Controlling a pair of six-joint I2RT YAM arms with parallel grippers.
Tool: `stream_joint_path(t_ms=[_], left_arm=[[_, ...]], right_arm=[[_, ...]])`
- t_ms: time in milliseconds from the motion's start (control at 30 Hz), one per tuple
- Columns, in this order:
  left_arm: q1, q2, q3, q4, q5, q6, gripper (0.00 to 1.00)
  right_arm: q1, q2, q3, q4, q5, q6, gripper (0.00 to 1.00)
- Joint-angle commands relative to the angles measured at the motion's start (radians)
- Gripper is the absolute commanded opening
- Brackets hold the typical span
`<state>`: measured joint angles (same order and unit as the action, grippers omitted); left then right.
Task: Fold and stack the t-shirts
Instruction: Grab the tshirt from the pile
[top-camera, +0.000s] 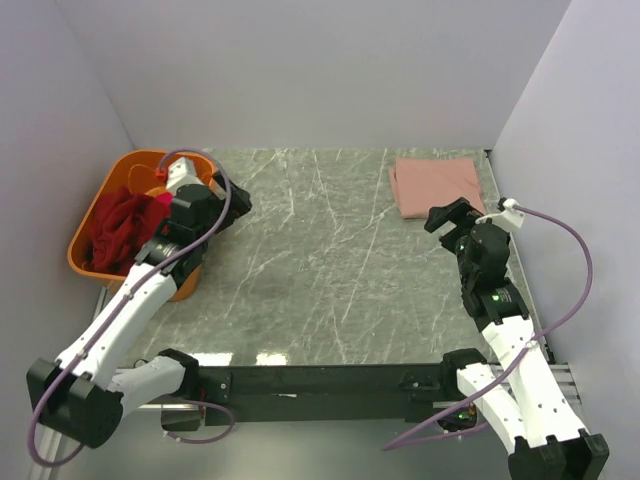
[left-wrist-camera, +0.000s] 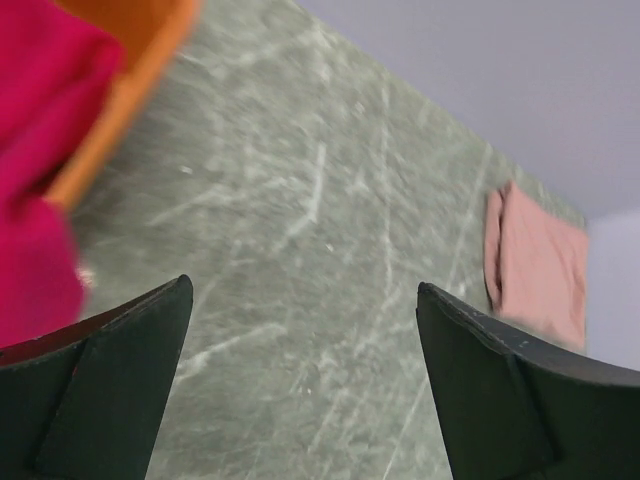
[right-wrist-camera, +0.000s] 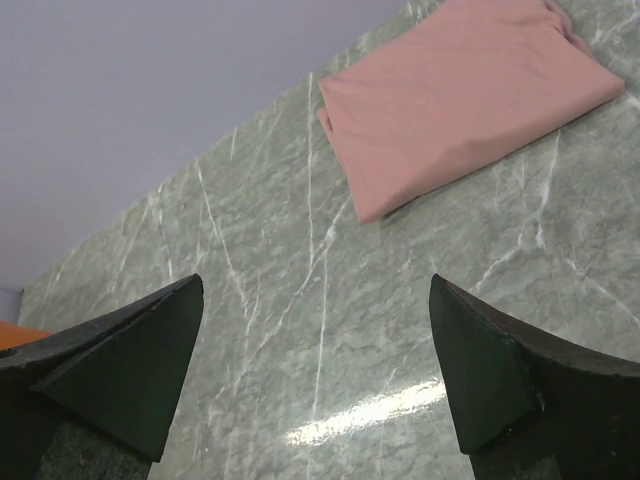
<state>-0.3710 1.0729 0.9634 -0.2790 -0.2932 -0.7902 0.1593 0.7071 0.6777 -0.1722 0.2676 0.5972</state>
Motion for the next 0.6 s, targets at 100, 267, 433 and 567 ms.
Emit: stream_joint_path(t_ms=[100, 267, 433, 567], left_arm=[[0.0, -0.08, 0.021, -0.314, -0.303, -0.177, 0.99], [0.0, -0.097, 0.011, -0.548, -0.402, -0.336, 0.99], [0.0, -0.1, -0.018, -0.548, -0.382, -0.333, 0.99], [0.014, -0.056, -0.014, -0.557, -0.385, -0.345, 0.99]], right_arm=[[-0.003, 0.018, -0.035, 0.125, -0.047, -0.019, 1.0], [-0.003, 0.064, -0.055, 0.211, -0.093, -0.013, 1.0], [-0.003, 0.137, 0.008, 0.146, -0.105, -0.037, 1.0], [-0.003, 0.195, 0.046, 0.105, -0.106, -0.049, 1.0]])
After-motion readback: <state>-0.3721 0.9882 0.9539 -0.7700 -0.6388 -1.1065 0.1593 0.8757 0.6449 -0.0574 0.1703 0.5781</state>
